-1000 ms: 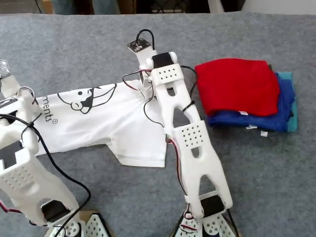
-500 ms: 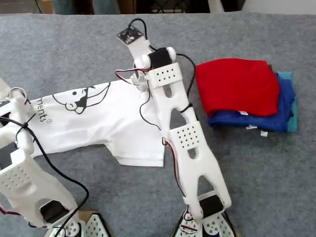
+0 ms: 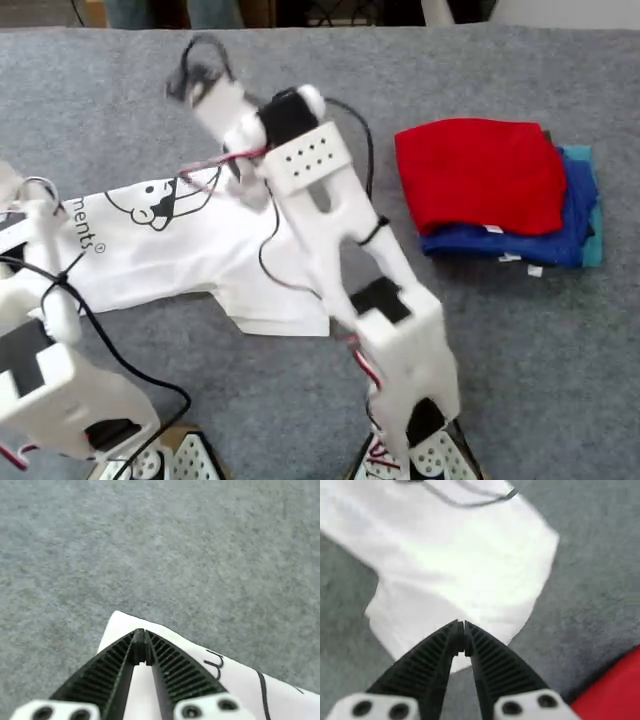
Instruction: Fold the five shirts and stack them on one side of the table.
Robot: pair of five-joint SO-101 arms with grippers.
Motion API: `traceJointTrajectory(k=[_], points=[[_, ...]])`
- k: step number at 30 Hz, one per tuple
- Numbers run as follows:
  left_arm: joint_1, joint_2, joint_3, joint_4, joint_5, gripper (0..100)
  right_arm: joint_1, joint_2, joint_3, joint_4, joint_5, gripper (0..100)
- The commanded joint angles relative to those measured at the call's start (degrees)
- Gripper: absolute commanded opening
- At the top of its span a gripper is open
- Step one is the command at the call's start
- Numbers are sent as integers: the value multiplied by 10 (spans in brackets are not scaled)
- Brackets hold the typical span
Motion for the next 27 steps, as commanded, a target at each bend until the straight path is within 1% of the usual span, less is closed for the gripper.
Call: traceJointTrajectory(k=[1, 4, 6, 8, 11, 13, 15, 19, 27], points=[[-48, -26, -20, -11, 56, 29, -22, -150, 277, -31, 80, 15], [-64, -11, -34, -11, 74, 29, -46, -246, 462, -111, 142, 15], [-65, 3, -40, -11, 74, 29, -69, -301, 571, -167, 156, 25], [-65, 16, -51, -11, 74, 29, -87, -344, 660, -207, 156, 91], [-70, 25, -56, -10, 76, 29, -107, -378, 739, -240, 164, 240], [-74, 24, -51, -9, 77, 29, -119, -375, 759, -248, 176, 291], [-76, 24, -54, -8, 84, 29, -126, -364, 768, -267, 174, 293], [-80, 25, -51, -9, 122, 29, -127, -330, 768, -313, 173, 293], [-80, 26, -53, -8, 123, 29, -127, -272, 756, -362, 175, 293]])
